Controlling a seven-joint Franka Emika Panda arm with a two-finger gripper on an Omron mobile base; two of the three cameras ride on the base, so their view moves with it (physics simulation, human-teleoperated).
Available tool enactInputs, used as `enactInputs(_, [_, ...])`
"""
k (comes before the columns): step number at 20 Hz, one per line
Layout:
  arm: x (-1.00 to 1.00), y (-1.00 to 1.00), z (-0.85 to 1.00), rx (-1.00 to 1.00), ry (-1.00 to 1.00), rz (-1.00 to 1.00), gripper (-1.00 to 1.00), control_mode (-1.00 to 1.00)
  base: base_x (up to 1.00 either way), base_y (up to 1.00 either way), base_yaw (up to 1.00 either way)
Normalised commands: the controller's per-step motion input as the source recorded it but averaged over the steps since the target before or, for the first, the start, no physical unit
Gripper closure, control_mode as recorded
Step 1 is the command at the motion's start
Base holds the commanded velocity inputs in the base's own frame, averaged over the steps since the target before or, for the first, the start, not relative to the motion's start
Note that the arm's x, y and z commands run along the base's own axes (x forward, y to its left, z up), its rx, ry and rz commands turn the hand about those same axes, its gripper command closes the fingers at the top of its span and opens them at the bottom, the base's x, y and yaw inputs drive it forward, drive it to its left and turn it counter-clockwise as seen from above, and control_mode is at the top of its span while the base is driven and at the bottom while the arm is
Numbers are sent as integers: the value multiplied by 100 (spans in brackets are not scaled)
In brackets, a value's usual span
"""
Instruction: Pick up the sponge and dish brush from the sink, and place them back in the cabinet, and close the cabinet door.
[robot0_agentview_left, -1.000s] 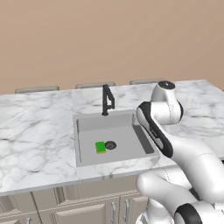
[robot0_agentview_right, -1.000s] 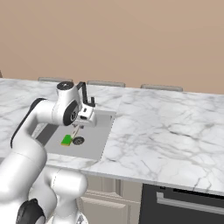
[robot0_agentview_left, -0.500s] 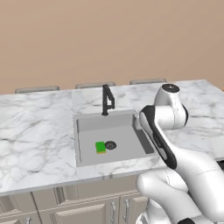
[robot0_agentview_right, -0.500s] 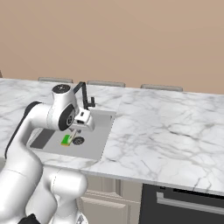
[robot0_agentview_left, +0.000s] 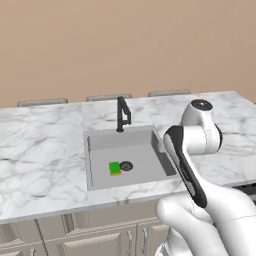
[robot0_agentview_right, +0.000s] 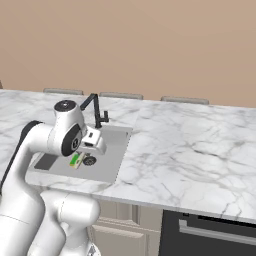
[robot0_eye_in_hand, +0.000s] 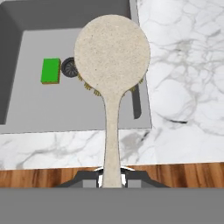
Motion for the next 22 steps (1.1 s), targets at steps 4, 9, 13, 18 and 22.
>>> enactInputs(4, [-16, 0, 31, 0, 2, 0, 100, -100, 0, 0, 0])
enactInputs(9, [-14, 0, 34, 0, 2, 0, 100, -100, 0, 0, 0])
enactInputs(13, [-18, 0, 35, 0, 2, 0, 100, -100, 0, 0, 0])
enactInputs(18, [-12, 0, 20, 0, 1, 0, 100, -100, 0, 0, 0])
enactInputs(22, [-16, 0, 17, 0, 1, 0, 100, -100, 0, 0, 0])
